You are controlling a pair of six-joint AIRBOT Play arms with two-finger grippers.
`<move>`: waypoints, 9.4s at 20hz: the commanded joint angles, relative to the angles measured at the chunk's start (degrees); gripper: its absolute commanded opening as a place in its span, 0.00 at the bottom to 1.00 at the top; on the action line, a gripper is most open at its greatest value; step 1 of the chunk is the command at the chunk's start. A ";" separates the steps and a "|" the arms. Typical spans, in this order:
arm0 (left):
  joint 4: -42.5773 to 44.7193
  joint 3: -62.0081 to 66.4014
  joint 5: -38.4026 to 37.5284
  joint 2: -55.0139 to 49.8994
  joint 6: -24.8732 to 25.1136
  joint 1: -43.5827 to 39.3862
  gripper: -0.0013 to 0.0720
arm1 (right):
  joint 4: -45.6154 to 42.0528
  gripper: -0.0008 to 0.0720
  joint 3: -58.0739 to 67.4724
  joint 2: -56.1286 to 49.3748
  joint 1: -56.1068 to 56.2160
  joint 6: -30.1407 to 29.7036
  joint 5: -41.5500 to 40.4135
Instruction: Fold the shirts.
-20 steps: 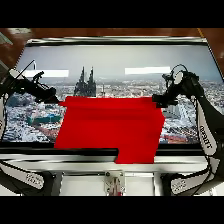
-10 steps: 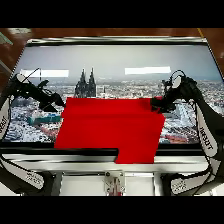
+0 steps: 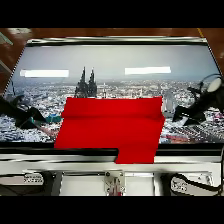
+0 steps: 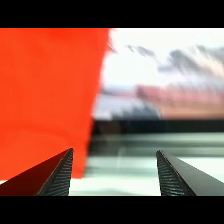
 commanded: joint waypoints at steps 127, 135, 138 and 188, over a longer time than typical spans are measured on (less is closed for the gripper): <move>-50.42 26.80 38.05 -28.44 3.89 -63.89 0.07 | 31.74 0.09 6.43 13.60 4.04 4.81 -11.56; -59.58 34.07 34.18 -35.56 4.87 -64.48 0.07 | 32.02 0.09 6.43 13.49 4.24 7.23 -18.23; -58.34 34.07 32.72 -32.50 5.16 -55.87 0.07 | 32.00 0.09 6.43 12.68 8.79 7.45 -23.04; -39.98 32.50 13.62 5.18 4.76 -18.49 0.07 | 50.75 0.09 4.81 -18.47 20.65 -12.07 -37.05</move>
